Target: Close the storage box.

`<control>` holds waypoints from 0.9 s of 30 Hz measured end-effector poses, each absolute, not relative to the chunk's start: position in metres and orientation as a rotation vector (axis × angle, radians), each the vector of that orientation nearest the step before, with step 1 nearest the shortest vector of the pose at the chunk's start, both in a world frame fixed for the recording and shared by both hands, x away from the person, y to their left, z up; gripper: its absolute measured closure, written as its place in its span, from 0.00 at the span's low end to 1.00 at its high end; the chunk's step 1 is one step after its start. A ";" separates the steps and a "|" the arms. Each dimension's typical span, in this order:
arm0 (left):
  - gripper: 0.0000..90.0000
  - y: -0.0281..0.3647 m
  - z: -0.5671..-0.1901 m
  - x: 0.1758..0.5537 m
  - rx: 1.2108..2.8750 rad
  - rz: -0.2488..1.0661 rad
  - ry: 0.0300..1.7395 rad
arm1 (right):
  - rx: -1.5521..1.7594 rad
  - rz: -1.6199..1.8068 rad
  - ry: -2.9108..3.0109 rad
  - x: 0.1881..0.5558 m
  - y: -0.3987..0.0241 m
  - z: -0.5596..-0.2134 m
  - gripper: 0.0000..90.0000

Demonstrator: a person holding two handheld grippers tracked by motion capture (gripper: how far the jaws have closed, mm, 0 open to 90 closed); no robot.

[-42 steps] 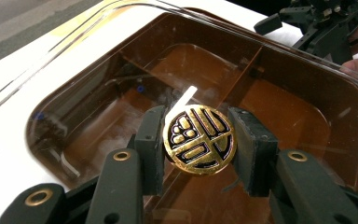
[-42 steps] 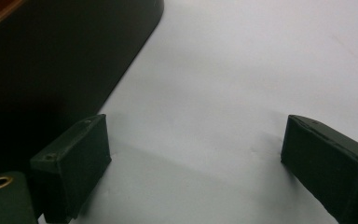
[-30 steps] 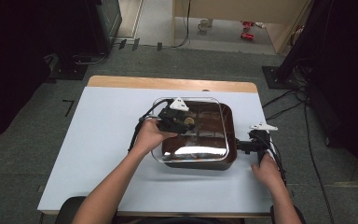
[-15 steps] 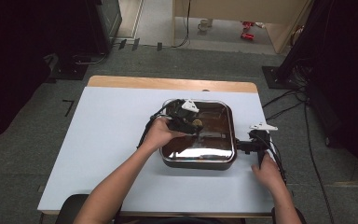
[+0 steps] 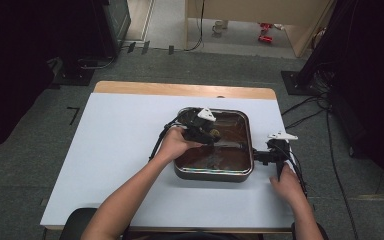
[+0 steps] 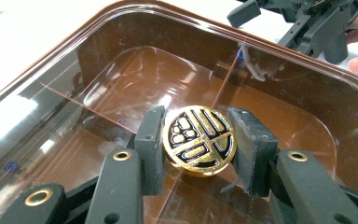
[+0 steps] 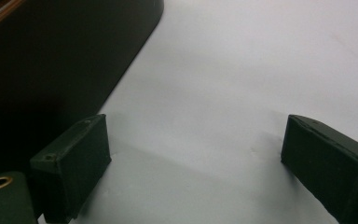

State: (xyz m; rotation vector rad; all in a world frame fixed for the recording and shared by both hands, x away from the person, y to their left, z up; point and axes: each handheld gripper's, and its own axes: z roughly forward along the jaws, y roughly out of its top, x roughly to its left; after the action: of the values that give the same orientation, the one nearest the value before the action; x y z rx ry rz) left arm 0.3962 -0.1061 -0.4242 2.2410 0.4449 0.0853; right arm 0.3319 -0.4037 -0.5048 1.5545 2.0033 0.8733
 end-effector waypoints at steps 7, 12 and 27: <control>0.66 -0.103 -0.422 0.398 2.234 0.094 0.452 | 1.551 0.872 2.005 0.332 -0.404 -0.505 0.08; 0.66 -0.105 -0.425 0.400 2.222 0.072 0.453 | 1.552 0.872 2.005 0.332 -0.404 -0.505 0.08; 0.64 -0.107 -0.429 0.399 2.225 0.049 0.458 | 1.554 0.873 2.004 0.332 -0.404 -0.505 0.08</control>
State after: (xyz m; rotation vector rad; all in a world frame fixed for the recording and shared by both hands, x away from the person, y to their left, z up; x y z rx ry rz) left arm 0.3993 -0.1070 -0.4293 2.2249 0.4580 0.0486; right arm 0.3320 -0.4038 -0.5048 1.5536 2.0037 0.8731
